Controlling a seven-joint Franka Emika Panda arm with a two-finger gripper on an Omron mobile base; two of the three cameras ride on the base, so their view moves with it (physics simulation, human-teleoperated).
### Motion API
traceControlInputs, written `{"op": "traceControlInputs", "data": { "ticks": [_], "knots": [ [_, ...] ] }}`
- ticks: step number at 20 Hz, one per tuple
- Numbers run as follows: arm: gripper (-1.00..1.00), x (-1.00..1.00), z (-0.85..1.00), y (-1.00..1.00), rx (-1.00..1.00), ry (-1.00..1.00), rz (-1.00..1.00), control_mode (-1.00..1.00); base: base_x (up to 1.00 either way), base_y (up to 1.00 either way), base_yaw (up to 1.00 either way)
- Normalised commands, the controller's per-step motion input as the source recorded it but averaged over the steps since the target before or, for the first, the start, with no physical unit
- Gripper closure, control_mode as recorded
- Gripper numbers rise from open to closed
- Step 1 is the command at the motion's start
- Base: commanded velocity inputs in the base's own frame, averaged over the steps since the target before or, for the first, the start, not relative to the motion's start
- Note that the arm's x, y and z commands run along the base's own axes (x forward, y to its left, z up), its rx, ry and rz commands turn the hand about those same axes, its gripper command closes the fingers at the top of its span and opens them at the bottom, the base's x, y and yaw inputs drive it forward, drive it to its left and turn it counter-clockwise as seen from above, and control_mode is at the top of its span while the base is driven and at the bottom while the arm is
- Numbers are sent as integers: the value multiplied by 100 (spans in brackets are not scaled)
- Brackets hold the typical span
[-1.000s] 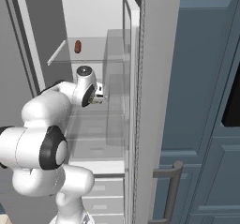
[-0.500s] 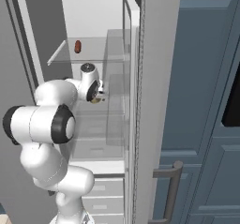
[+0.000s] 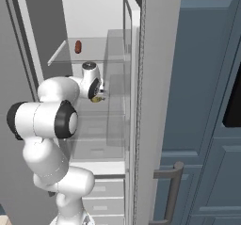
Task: Retrieve the sausage and cheese from the fridge and place them on the cutting board on the counter.
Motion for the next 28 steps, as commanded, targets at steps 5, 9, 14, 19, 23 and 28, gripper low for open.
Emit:
{"op": "traceControlInputs", "data": {
  "ticks": [5, 9, 14, 19, 23, 28],
  "knots": [
    [100, 0, 0, 0, 0, 0, 0, -100, 0, 0, 0],
    [100, -28, -60, -7, 0, 0, 0, -100, 0, 0, 0],
    [100, -50, -27, -12, 0, 0, 0, -100, 0, 0, 0],
    [100, -90, -1, -27, 0, 0, 0, -100, 0, 0, 0],
    [100, -100, 13, -30, -1, 0, 0, -100, 0, 0, 0],
    [100, -100, 68, -13, -5, -2, 0, -100, 0, 0, 0]
  ]
}}
